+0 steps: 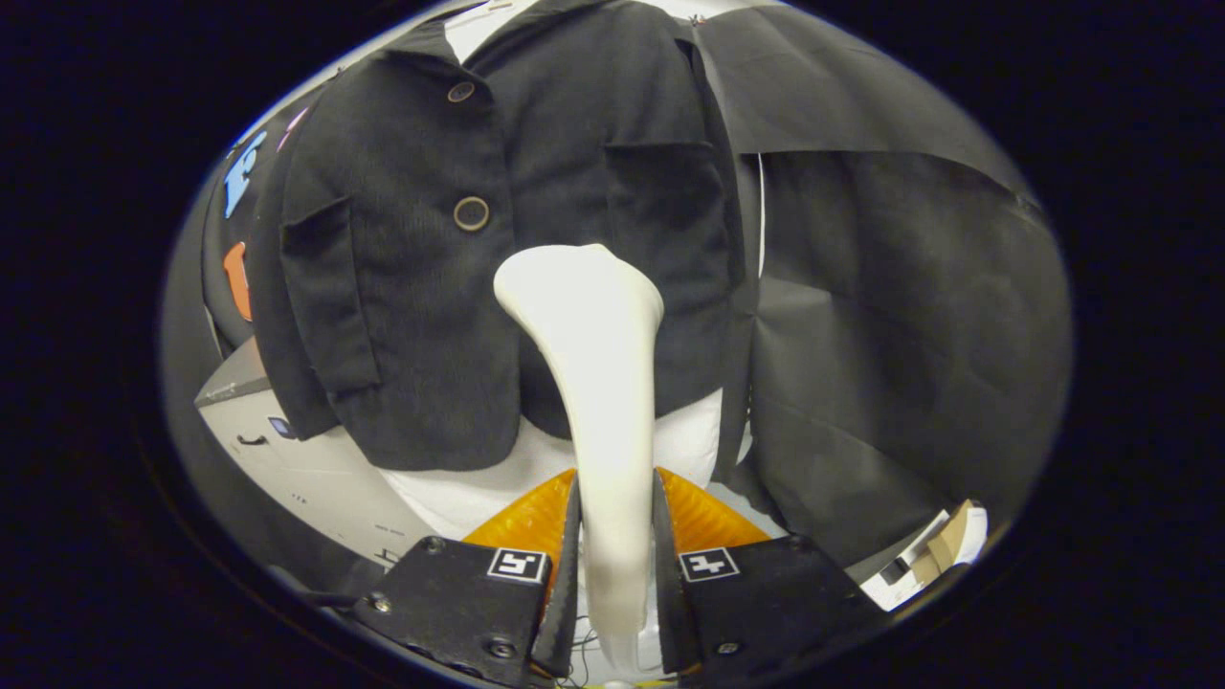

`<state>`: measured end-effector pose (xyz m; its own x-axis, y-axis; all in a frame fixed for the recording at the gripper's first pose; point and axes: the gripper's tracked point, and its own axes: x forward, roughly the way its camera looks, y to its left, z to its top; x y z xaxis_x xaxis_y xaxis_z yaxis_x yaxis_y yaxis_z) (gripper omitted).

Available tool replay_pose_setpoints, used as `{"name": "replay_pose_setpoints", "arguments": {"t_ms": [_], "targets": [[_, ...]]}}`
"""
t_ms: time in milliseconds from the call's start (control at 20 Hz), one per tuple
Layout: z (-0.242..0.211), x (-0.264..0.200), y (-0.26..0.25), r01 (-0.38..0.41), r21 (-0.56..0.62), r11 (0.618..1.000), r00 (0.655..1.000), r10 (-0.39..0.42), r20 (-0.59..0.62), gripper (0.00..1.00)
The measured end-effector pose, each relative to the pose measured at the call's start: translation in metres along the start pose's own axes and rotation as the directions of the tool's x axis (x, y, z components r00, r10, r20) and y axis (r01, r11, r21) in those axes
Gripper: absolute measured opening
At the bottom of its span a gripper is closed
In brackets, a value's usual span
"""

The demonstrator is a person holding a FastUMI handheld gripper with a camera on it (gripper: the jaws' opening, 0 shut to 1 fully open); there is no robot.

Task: Iron the clothes twice with a garment steamer, once on the left side and once on the right side.

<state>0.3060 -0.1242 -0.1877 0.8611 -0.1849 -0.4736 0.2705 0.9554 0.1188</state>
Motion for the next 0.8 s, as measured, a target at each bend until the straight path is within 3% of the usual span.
{"name": "replay_pose_setpoints", "arguments": {"t_ms": [350,800], "targets": [[-0.037,0.008,-0.010,-0.042,0.006,0.999,0.997,0.043,-0.071,0.37],[-0.029,-0.016,-0.025,-0.163,0.019,0.986,0.983,0.164,-0.084,0.37]]}}
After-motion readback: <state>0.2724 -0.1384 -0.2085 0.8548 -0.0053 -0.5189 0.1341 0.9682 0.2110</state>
